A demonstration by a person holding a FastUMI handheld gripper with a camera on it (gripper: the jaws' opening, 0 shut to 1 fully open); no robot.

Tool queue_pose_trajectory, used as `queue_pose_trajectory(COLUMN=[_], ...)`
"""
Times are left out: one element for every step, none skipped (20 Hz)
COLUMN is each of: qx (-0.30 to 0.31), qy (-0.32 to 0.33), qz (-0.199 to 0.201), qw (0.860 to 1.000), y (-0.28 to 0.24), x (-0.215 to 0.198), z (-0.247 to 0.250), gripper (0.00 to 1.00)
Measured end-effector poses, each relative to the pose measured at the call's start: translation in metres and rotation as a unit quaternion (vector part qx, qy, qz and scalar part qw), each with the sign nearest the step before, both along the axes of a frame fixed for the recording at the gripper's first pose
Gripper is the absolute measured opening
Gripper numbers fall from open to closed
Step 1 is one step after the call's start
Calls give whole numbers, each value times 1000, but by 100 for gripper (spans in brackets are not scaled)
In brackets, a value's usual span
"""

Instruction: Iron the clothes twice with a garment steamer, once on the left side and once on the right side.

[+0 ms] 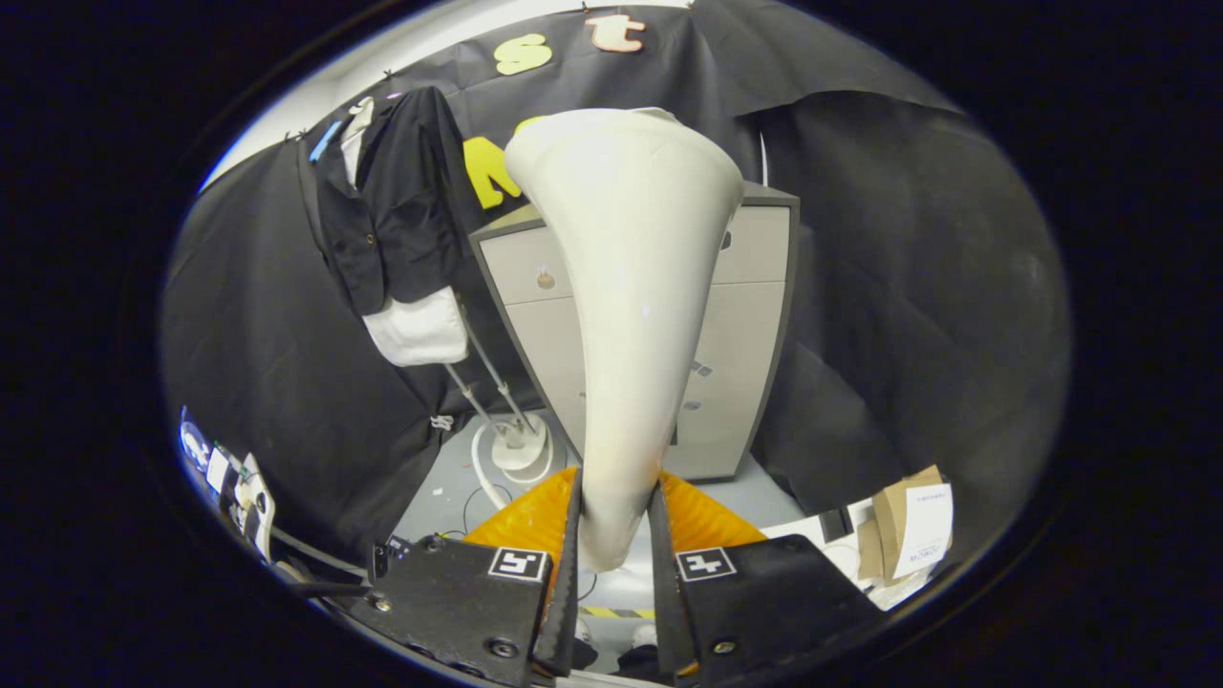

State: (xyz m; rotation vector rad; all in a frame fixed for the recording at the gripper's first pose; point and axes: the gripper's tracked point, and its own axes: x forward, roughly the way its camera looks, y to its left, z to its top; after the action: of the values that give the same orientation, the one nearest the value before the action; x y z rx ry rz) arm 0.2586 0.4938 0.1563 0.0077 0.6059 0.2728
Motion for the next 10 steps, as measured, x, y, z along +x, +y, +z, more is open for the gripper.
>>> queue_pose_trajectory(qx=[1,-1,0,0,0,-1,-1,-1,-1,-1], qy=[2,3,2,3,3,2,2,3,2,2], qz=[0,0,-1,0,1,2,1,2,1,1], qw=[1000,1000,1000,1000,1000,1000,1000,1000,1000,1000], y=[3,3,6,6,7,7,7,6,8,6], x=[0,-2,-2,-2,-1,-2,-1,-2,-1,-2], z=[-1,-1,-1,-2,-2,-2,-3,-2,-1,-2], gripper=[36,36,36,36,36,36,36,36,36,36])
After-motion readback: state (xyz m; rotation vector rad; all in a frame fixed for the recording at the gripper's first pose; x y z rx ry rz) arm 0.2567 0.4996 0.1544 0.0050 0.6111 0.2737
